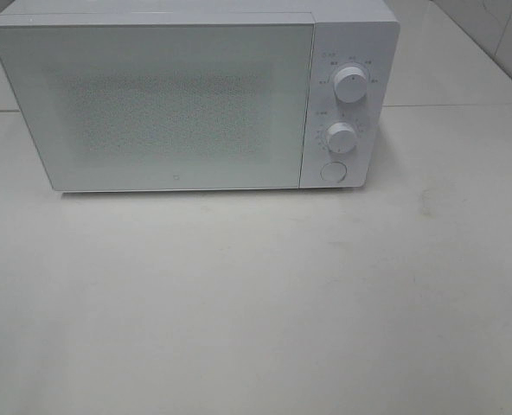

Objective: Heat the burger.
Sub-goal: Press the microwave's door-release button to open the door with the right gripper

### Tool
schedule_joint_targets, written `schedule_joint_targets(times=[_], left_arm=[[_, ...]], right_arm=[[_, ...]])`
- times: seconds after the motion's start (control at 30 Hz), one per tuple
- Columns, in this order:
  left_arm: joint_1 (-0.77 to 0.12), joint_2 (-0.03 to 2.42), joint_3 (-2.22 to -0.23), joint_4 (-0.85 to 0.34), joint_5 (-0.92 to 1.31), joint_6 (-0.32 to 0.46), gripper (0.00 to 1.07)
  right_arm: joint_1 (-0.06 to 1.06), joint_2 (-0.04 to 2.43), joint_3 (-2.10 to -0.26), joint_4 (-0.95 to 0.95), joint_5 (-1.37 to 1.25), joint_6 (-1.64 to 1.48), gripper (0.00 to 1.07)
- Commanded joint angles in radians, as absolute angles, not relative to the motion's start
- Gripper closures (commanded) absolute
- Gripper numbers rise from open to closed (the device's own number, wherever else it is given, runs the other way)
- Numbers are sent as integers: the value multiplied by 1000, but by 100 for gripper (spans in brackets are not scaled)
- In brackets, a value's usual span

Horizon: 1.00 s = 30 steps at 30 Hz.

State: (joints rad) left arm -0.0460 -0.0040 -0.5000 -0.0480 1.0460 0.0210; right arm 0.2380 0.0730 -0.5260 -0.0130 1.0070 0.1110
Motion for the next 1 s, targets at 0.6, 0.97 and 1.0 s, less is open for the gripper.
schedule_joint_targets(times=[0.6,0.97,1.0], left_arm=[[-44,-24,-497,-54,1037,20,9],[-44,-24,-497,-54,1037,20,9],[-44,-24,-497,-54,1037,20,9]], right_arm=[[187,-31,-507,-17,1035,115,35],[187,66,-533,-18,950,115,35],[187,66,-533,-18,950,115,35]])
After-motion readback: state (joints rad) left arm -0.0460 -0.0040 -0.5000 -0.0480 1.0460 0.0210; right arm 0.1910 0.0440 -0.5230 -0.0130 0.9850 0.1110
